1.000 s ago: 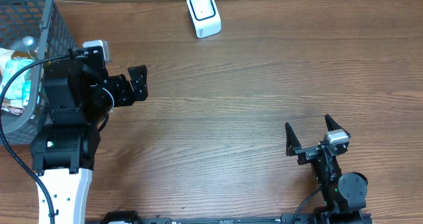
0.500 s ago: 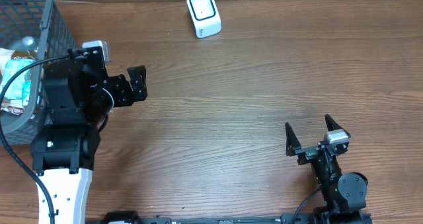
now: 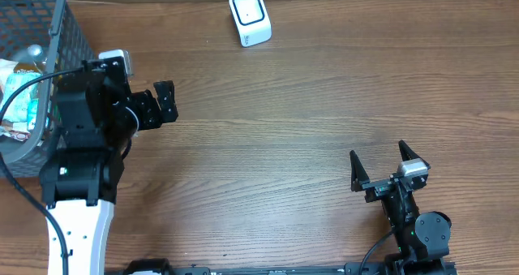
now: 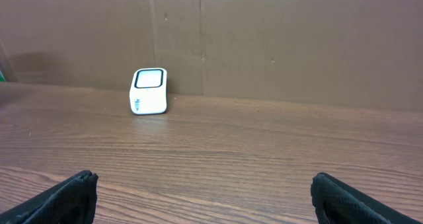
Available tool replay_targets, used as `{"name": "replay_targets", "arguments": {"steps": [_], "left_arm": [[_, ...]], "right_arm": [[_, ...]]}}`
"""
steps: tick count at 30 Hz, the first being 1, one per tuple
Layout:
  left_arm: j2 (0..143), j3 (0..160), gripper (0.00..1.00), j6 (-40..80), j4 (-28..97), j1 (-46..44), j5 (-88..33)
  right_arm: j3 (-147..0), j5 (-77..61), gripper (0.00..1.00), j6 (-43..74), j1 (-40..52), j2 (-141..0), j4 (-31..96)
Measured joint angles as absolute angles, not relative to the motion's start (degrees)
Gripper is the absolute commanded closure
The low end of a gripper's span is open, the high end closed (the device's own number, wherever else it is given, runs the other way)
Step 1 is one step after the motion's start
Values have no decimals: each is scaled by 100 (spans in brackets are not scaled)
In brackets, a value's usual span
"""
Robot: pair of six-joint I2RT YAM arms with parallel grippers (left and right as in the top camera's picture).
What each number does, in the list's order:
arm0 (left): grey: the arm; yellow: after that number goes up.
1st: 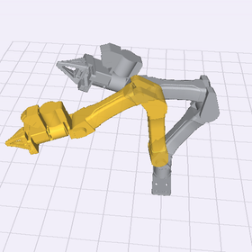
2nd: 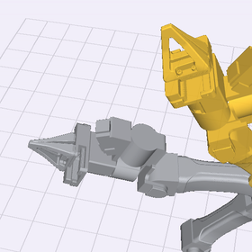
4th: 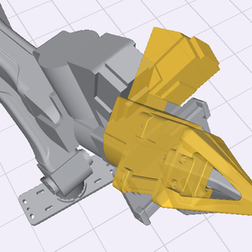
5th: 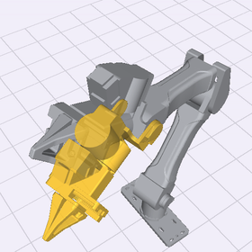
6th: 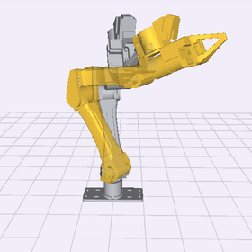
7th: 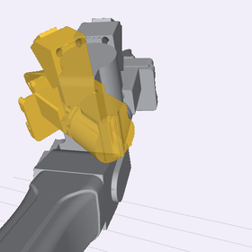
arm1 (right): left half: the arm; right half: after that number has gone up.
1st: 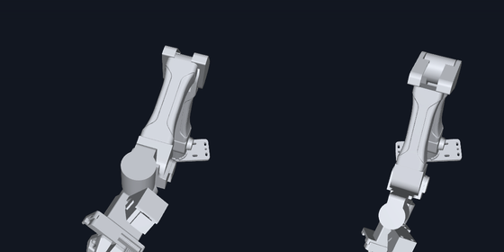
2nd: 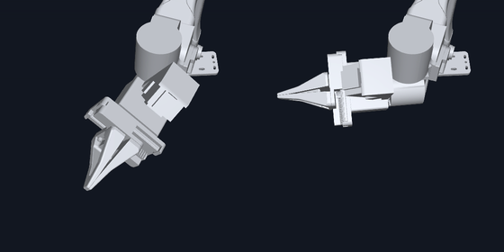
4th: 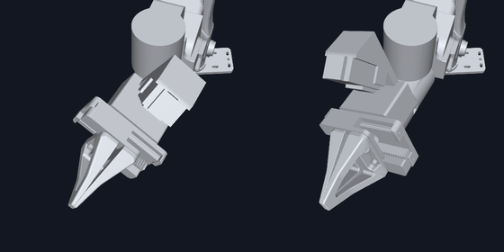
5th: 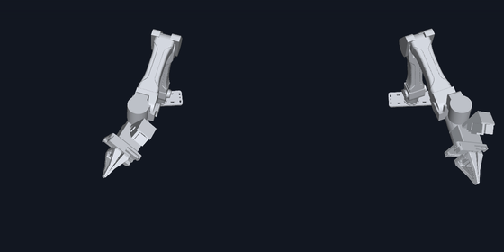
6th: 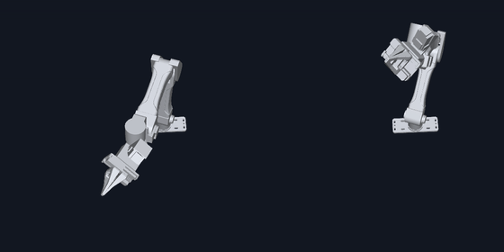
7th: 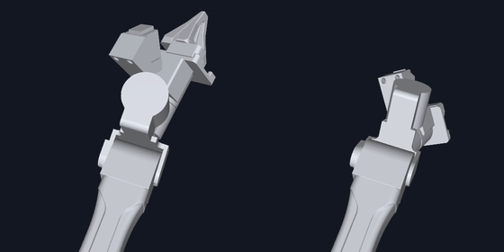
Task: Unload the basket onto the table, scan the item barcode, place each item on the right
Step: 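Raise the left gripper and move it toward the grey basket, then reach the left gripper down into the basket over the items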
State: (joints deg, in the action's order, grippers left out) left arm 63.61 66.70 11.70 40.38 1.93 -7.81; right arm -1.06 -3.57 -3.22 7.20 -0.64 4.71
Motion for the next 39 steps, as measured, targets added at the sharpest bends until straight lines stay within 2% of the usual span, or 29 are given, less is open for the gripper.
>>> {"name": "replay_targets", "arguments": {"steps": [14, 18, 22, 30, 39], "left_arm": [[6657, 6670, 0, 1170, 4075, 193, -781], [6657, 6670, 6, 1168, 4075, 193, -781], [6659, 6702, 6, 1168, 4119, 193, -781], [6984, 7898, 6, 1168, 4550, 193, -764], [7065, 7992, 4, 1164, 4615, 193, -742]], "right_arm": [[-106, -357, 0, -322, 722, -64, 469], [-106, -360, 0, -320, 720, -64, 469], [-106, -360, 0, -322, 720, -64, 469], [-106, -360, 0, -322, 722, -64, 471], [-106, -360, 0, -322, 720, -64, 469]]}}
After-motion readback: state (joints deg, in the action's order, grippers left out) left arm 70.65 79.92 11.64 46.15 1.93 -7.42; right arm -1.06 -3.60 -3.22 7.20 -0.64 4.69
